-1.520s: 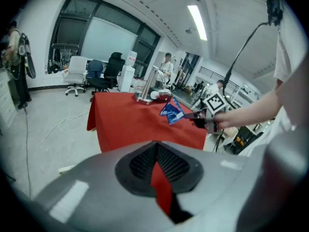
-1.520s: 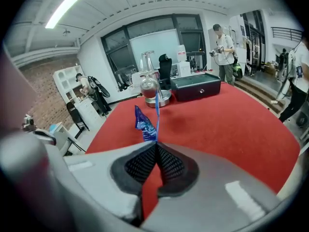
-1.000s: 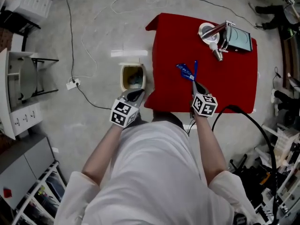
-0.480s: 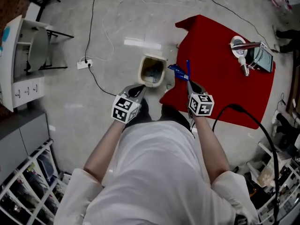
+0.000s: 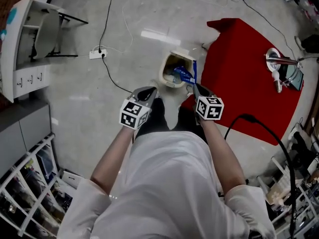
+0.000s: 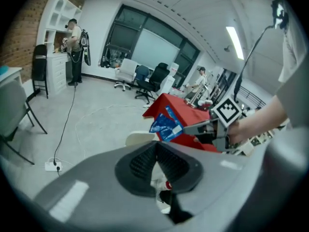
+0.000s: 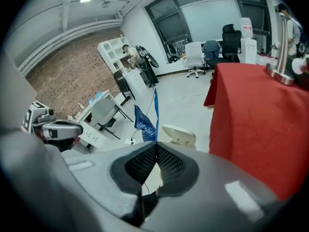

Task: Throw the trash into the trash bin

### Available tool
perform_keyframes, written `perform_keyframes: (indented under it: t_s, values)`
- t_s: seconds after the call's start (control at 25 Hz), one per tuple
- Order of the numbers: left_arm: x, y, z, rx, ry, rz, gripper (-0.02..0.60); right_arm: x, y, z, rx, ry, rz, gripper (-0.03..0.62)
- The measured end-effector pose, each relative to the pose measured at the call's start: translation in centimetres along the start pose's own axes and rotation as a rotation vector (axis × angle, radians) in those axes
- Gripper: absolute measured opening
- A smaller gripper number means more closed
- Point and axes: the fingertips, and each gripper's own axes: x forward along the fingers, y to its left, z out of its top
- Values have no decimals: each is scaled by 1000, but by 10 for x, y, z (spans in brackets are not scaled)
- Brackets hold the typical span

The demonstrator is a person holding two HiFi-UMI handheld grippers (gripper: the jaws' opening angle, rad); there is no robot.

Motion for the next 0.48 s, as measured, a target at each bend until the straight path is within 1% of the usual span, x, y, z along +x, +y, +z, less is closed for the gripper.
perform_keyframes:
  t_s: [0.12,0.32,0.48]
  values:
    - [-2,19,-12,-18,9,6,5,23,5,-14,48,37,-31,2]
    - [8,50,-37,-16,41,13,5,65,0,-46,105,103,-80,2]
    - [21,72,-47,-23,60,16,4,100,-8,-68,174,158,-116,2]
